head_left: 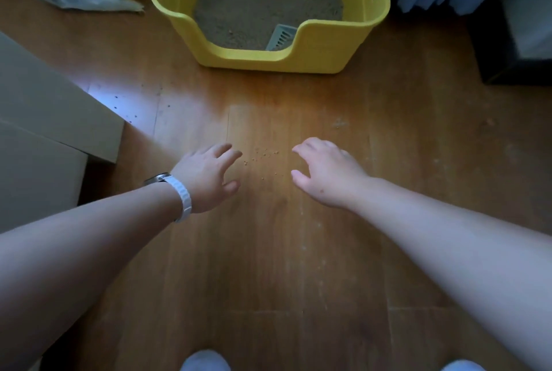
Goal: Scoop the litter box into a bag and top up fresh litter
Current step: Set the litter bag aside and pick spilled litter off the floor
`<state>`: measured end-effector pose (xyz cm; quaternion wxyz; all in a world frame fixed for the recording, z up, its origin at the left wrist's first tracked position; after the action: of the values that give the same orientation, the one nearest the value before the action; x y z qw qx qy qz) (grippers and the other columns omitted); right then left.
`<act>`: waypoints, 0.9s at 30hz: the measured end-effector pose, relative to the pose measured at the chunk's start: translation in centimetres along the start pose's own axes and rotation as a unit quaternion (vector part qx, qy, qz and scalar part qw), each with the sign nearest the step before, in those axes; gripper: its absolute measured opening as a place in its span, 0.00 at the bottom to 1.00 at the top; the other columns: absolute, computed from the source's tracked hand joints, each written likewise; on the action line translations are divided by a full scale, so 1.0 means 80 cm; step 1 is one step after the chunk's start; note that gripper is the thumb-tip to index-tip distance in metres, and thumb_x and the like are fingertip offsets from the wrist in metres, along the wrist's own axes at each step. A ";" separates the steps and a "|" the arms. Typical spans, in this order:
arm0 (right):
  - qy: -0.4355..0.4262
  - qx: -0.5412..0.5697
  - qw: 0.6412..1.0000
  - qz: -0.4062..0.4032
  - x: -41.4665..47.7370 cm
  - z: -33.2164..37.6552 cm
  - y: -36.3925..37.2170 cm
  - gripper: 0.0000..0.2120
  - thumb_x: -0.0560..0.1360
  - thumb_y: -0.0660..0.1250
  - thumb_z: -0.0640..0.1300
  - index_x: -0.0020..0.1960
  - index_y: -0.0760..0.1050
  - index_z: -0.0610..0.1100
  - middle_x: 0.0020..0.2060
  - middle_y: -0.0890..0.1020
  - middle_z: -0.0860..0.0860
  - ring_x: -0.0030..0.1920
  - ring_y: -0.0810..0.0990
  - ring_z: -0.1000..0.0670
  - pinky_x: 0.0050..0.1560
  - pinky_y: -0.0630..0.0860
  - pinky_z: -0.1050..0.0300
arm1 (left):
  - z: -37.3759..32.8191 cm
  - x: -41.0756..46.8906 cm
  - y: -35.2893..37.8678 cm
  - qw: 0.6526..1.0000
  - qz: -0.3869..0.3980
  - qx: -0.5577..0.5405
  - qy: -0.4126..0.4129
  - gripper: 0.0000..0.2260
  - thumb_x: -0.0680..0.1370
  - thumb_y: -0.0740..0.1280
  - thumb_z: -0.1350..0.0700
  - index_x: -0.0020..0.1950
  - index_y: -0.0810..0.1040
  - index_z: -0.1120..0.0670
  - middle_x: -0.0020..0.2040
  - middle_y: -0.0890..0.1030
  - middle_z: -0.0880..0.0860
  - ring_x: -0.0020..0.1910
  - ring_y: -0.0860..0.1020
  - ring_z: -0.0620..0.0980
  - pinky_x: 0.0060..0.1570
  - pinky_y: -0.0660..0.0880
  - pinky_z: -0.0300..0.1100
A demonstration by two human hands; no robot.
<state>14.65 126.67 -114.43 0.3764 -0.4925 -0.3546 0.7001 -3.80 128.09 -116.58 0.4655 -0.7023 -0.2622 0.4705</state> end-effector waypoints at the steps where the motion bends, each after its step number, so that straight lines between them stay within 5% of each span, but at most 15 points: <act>1: 0.004 -0.001 1.000 0.006 0.003 0.001 0.008 0.25 0.79 0.58 0.56 0.73 0.65 0.48 0.70 0.69 0.50 0.70 0.66 0.46 0.67 0.67 0.47 | 0.000 -0.001 0.008 1.000 0.004 0.012 0.005 0.27 0.79 0.60 0.42 0.76 0.59 0.47 0.77 0.60 0.51 0.72 0.65 0.54 0.67 0.64 0.48; 8: 0.012 -0.010 0.999 0.040 0.021 0.009 0.056 0.24 0.80 0.58 0.54 0.74 0.64 0.47 0.71 0.67 0.49 0.70 0.65 0.45 0.68 0.66 0.48 | 0.013 -0.004 0.058 1.000 0.028 0.013 -0.006 0.29 0.79 0.57 0.38 0.77 0.57 0.48 0.79 0.56 0.53 0.77 0.55 0.53 0.74 0.54 0.50; 14: 0.031 -0.012 0.999 0.017 0.037 -0.001 0.077 0.25 0.79 0.60 0.54 0.74 0.64 0.45 0.69 0.67 0.48 0.69 0.65 0.45 0.68 0.66 0.48 | 0.013 0.000 0.090 0.999 0.039 -0.028 -0.007 0.30 0.79 0.56 0.38 0.78 0.53 0.46 0.80 0.52 0.52 0.78 0.52 0.54 0.74 0.56 0.52; 19: 0.047 0.001 0.999 0.006 0.047 0.000 0.090 0.31 0.80 0.57 0.59 0.78 0.54 0.47 0.78 0.54 0.48 0.77 0.51 0.45 0.76 0.54 0.43 | 0.009 -0.004 0.094 0.990 -0.008 -0.136 -0.035 0.29 0.79 0.61 0.41 0.77 0.59 0.49 0.79 0.56 0.51 0.77 0.56 0.52 0.73 0.59 0.50; 24: 0.022 -0.024 0.999 0.034 0.058 0.012 0.104 0.34 0.81 0.54 0.60 0.80 0.48 0.46 0.79 0.47 0.48 0.78 0.45 0.46 0.76 0.45 0.47 | 0.034 -0.007 0.078 0.867 -0.118 -0.460 -0.150 0.16 0.78 0.66 0.52 0.66 0.74 0.51 0.63 0.75 0.48 0.62 0.74 0.47 0.64 0.71 0.44; 27: 0.017 -0.022 0.999 0.039 0.062 0.024 0.112 0.33 0.81 0.55 0.59 0.80 0.49 0.45 0.79 0.48 0.48 0.78 0.46 0.47 0.76 0.45 0.48 | 0.057 0.006 0.091 0.707 -0.118 -0.651 -0.251 0.07 0.79 0.64 0.54 0.55 0.78 0.52 0.52 0.81 0.51 0.53 0.79 0.49 0.55 0.74 0.43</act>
<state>10.07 126.65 -123.78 0.3439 -0.5261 -0.3444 0.6974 -8.21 127.21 -123.87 -0.1380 -0.6506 -0.6910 0.2830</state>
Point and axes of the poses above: each hand's wrist, its own x-axis towards the middle knuckle, its own y-axis out of the palm, z = x × y, the point moved 9 cm from there along x, towards the middle knuckle
